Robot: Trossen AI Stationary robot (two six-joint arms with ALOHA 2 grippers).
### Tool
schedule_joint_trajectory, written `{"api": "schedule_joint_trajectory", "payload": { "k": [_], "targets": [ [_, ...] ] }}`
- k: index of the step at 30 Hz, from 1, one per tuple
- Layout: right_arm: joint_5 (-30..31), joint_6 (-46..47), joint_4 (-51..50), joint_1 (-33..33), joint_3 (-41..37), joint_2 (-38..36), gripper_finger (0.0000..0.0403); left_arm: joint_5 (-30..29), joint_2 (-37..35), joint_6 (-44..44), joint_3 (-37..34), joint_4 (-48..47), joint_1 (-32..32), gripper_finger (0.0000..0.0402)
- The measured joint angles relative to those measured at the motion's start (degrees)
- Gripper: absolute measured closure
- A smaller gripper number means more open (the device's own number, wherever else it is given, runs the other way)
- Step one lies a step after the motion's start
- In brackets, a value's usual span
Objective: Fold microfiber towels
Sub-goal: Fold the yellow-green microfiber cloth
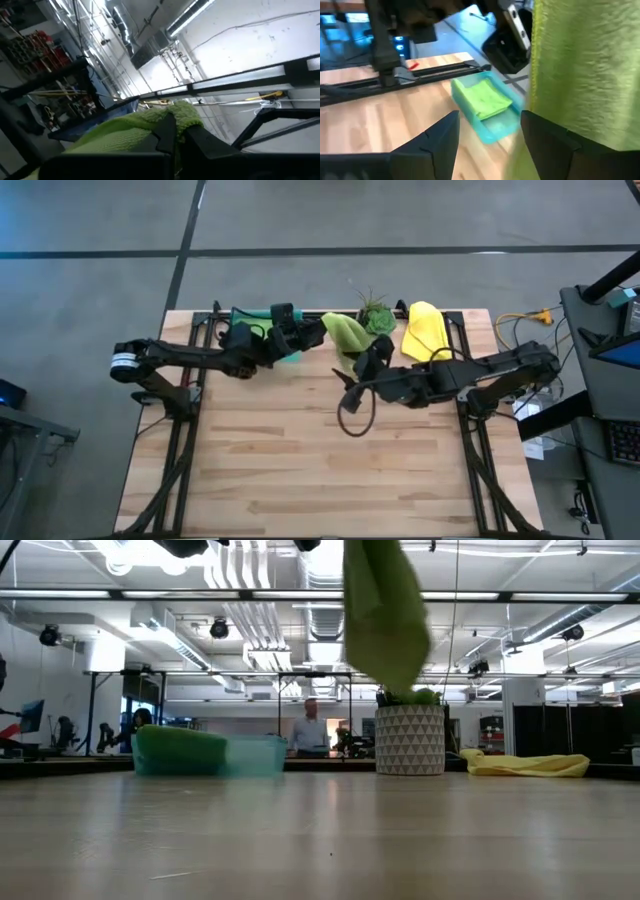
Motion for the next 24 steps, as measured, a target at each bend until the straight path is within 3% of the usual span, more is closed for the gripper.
{"api": "schedule_joint_trajectory", "payload": {
  "k": [8,14,24],
  "targets": [
    [5.64,1.41,-0.89,0.76,1.0,1.18,0.0209,4.69,-0.13,-3.05,0.0,0.46,0.96,0.0401],
    [-0.56,2.97,2.38,-0.29,0.09,1.3,0.0214,7.64,-0.24,-3.15,0.5,1.75,1.08,0.0401],
    [0.33,4.92,3.29,3.6,0.17,1.29,0.0216,8.5,-0.24,-2.97,0.63,1.41,2.15,0.0401]
  ]
}}
